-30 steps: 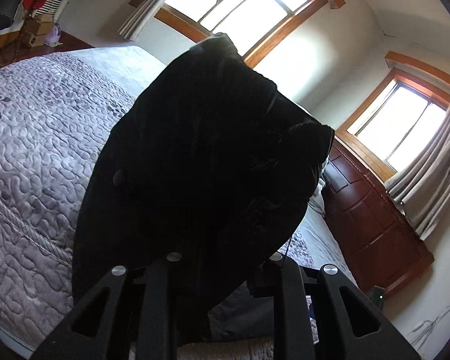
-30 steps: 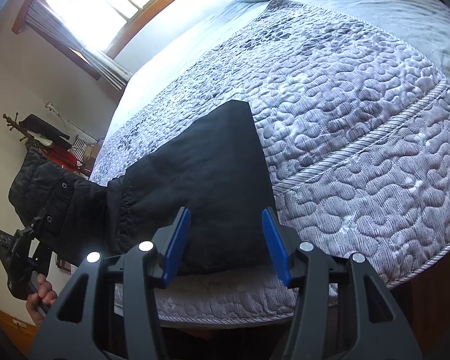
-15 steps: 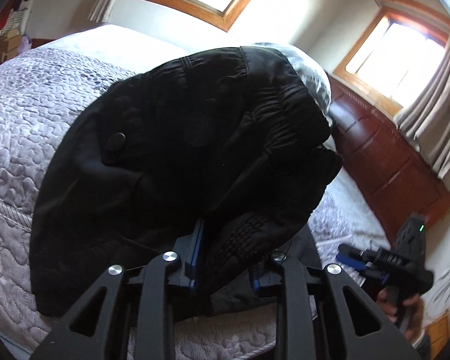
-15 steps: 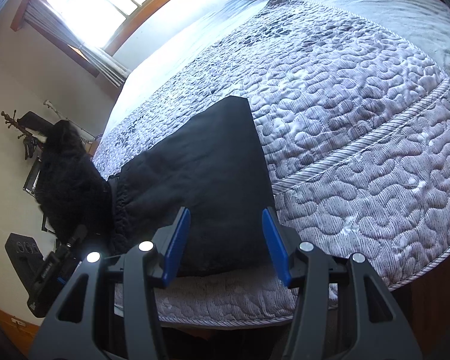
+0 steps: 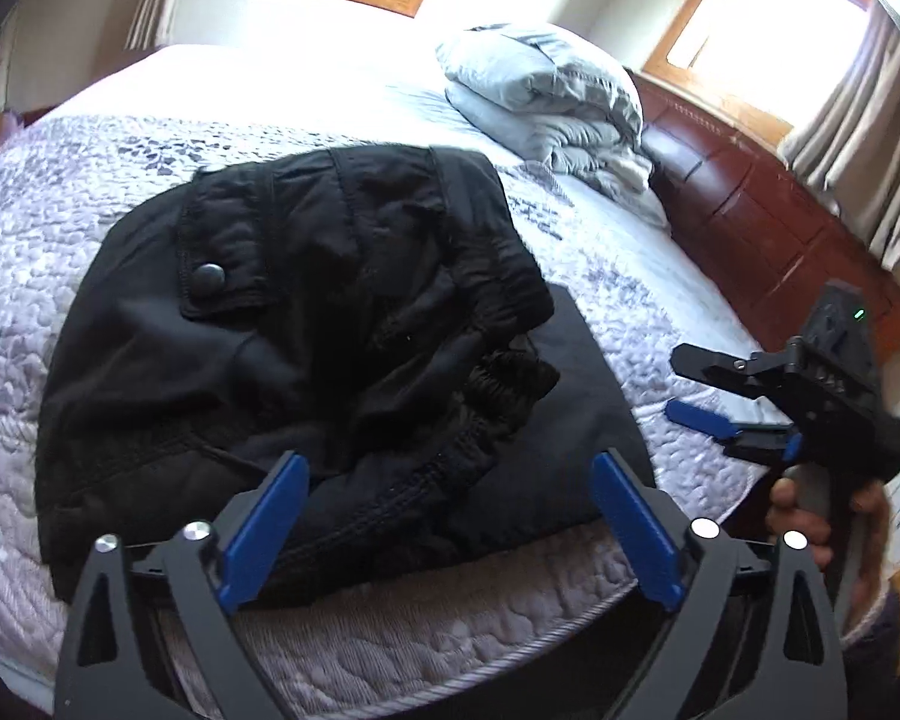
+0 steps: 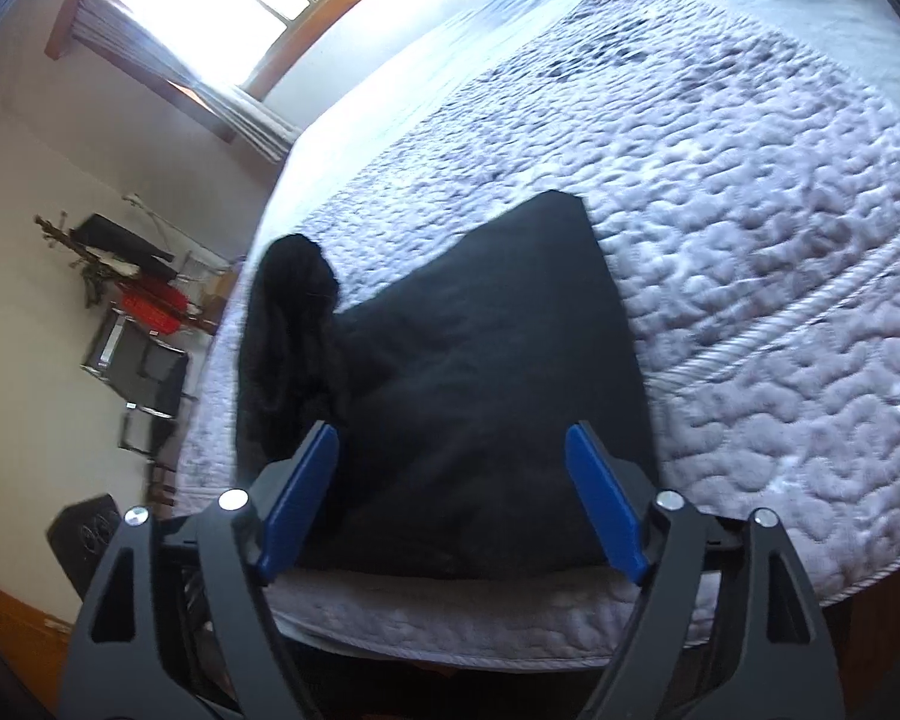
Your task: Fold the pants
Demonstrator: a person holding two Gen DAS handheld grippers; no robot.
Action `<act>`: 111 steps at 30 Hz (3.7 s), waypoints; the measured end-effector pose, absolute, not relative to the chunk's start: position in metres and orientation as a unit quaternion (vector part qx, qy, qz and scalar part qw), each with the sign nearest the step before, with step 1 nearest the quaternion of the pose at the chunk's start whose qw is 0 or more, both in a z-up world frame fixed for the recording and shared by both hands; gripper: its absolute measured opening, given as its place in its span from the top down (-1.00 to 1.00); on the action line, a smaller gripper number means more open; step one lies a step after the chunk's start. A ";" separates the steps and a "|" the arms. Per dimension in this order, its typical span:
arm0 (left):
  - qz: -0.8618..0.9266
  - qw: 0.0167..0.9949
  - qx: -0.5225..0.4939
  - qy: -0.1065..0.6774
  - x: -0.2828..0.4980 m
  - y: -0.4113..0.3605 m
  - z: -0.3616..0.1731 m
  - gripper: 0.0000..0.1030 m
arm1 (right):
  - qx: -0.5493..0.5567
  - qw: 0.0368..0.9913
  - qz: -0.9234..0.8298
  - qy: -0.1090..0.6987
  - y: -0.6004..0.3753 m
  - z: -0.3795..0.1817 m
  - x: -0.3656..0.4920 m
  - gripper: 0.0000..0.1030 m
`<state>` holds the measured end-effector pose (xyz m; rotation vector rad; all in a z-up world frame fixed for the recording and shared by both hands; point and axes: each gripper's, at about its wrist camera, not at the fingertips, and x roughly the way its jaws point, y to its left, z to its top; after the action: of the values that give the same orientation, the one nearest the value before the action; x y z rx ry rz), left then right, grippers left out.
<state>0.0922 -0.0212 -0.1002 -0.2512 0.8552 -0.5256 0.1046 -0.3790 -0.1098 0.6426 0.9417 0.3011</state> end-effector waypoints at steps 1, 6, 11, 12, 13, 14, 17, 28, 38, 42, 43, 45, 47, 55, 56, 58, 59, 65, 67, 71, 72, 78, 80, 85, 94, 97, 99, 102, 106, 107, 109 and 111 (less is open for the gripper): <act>-0.245 0.870 -0.135 0.405 0.089 -0.012 -0.096 -0.93 | 0.319 0.823 0.158 0.443 -0.377 -0.109 0.109 -0.63; -0.159 0.879 -0.198 0.404 0.097 0.047 -0.082 -0.93 | 0.363 0.786 0.209 0.455 -0.359 -0.112 0.135 -0.74; -0.068 0.878 -0.248 0.404 0.108 0.102 -0.098 -0.93 | 0.374 0.763 0.220 0.479 -0.336 -0.125 0.156 -0.74; -0.054 0.876 -0.254 0.406 0.111 0.110 -0.104 -0.93 | 0.379 0.759 0.222 0.481 -0.333 -0.127 0.159 -0.74; -0.044 0.873 -0.259 0.410 0.111 0.116 -0.108 -0.93 | 0.384 0.755 0.225 0.482 -0.329 -0.130 0.161 -0.74; -0.036 0.870 -0.264 0.415 0.110 0.123 -0.114 -0.93 | 0.389 0.750 0.228 0.484 -0.326 -0.133 0.164 -0.74; -0.030 0.866 -0.266 0.421 0.109 0.132 -0.122 -0.93 | 0.405 0.739 0.233 0.484 -0.322 -0.141 0.166 -0.74; -0.032 0.866 -0.223 0.446 0.109 0.124 -0.137 -0.93 | 0.421 0.725 0.246 0.486 -0.306 -0.144 0.186 -0.77; -0.033 0.857 -0.237 0.456 0.107 0.126 -0.139 -0.93 | 0.405 0.726 0.249 0.497 -0.290 -0.149 0.201 -0.77; -0.031 0.854 -0.242 0.459 0.105 0.126 -0.141 -0.93 | 0.391 0.727 0.256 0.503 -0.280 -0.149 0.205 -0.48; -0.032 0.855 -0.241 0.459 0.104 0.126 -0.140 -0.93 | 0.391 0.724 0.257 0.508 -0.278 -0.151 0.207 -0.41; -0.032 0.854 -0.242 0.460 0.102 0.125 -0.140 -0.93 | 0.391 0.722 0.251 0.511 -0.276 -0.154 0.207 -0.22; -0.031 0.853 -0.244 0.460 0.101 0.125 -0.140 -0.93 | 0.397 0.720 0.251 0.511 -0.277 -0.156 0.206 -0.14; -0.030 0.842 -0.257 0.474 0.098 0.123 -0.149 -0.93 | 0.402 0.718 0.259 0.506 -0.280 -0.154 0.202 0.47; -0.032 0.841 -0.257 0.475 0.098 0.121 -0.149 -0.93 | 0.400 0.720 0.260 0.505 -0.281 -0.153 0.201 0.51; -0.034 0.840 -0.256 0.476 0.097 0.120 -0.149 -0.93 | 0.393 0.724 0.262 0.502 -0.280 -0.148 0.199 0.54; -0.035 0.840 -0.255 0.477 0.097 0.120 -0.150 -0.93 | 0.391 0.727 0.262 0.501 -0.278 -0.146 0.198 0.55; -0.032 0.840 -0.260 0.475 0.095 0.123 -0.147 -0.93 | 0.392 0.726 0.269 0.497 -0.279 -0.133 0.193 0.57; -0.030 0.841 -0.261 0.473 0.094 0.125 -0.146 -0.93 | 0.388 0.729 0.274 0.494 -0.278 -0.125 0.193 0.57; -0.029 0.841 -0.267 0.469 0.092 0.128 -0.143 -0.93 | 0.380 0.733 0.287 0.485 -0.277 -0.106 0.188 0.58; -0.029 0.842 -0.268 0.468 0.091 0.129 -0.142 -0.93 | 0.378 0.735 0.291 0.482 -0.278 -0.101 0.186 0.58; -0.031 0.846 -0.268 0.460 0.087 0.128 -0.134 -0.93 | 0.367 0.744 0.310 0.465 -0.283 -0.072 0.179 0.58; -0.032 0.846 -0.269 0.458 0.086 0.127 -0.132 -0.93 | 0.361 0.748 0.314 0.460 -0.285 -0.063 0.178 0.58; -0.039 0.848 -0.267 0.455 0.083 0.124 -0.128 -0.93 | 0.352 0.753 0.322 0.453 -0.290 -0.046 0.178 0.58; -0.049 0.848 -0.264 0.457 0.082 0.112 -0.123 -0.93 | 0.356 0.764 0.310 0.440 -0.318 -0.034 0.169 0.58; -0.053 0.848 -0.260 0.459 0.082 0.106 -0.123 -0.93 | 0.364 0.767 0.300 0.435 -0.332 -0.032 0.170 0.58; -0.057 0.848 -0.256 0.460 0.081 0.102 -0.123 -0.93 | 0.369 0.769 0.293 0.432 -0.343 -0.033 0.170 0.58; -0.061 0.848 -0.252 0.463 0.081 0.097 -0.123 -0.93 | 0.375 0.770 0.282 0.433 -0.356 -0.037 0.170 0.58; -0.066 0.847 -0.247 0.466 0.081 0.090 -0.123 -0.93 | 0.388 0.766 0.268 0.437 -0.372 -0.049 0.170 0.58; -0.068 0.847 -0.245 0.467 0.080 0.088 -0.123 -0.93 | 0.395 0.764 0.264 0.438 -0.377 -0.054 0.171 0.58; -0.070 0.847 -0.240 0.468 0.080 0.086 -0.123 -0.93 | 0.403 0.761 0.258 0.439 -0.383 -0.061 0.171 0.58; -0.072 0.848 -0.236 0.469 0.080 0.083 -0.123 -0.93 | 0.410 0.758 0.250 0.441 -0.390 -0.071 0.171 0.57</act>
<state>0.0797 0.0829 -0.1229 -0.4975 0.9892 -0.1528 0.1705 -0.3901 -0.0707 0.8932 0.9607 0.5446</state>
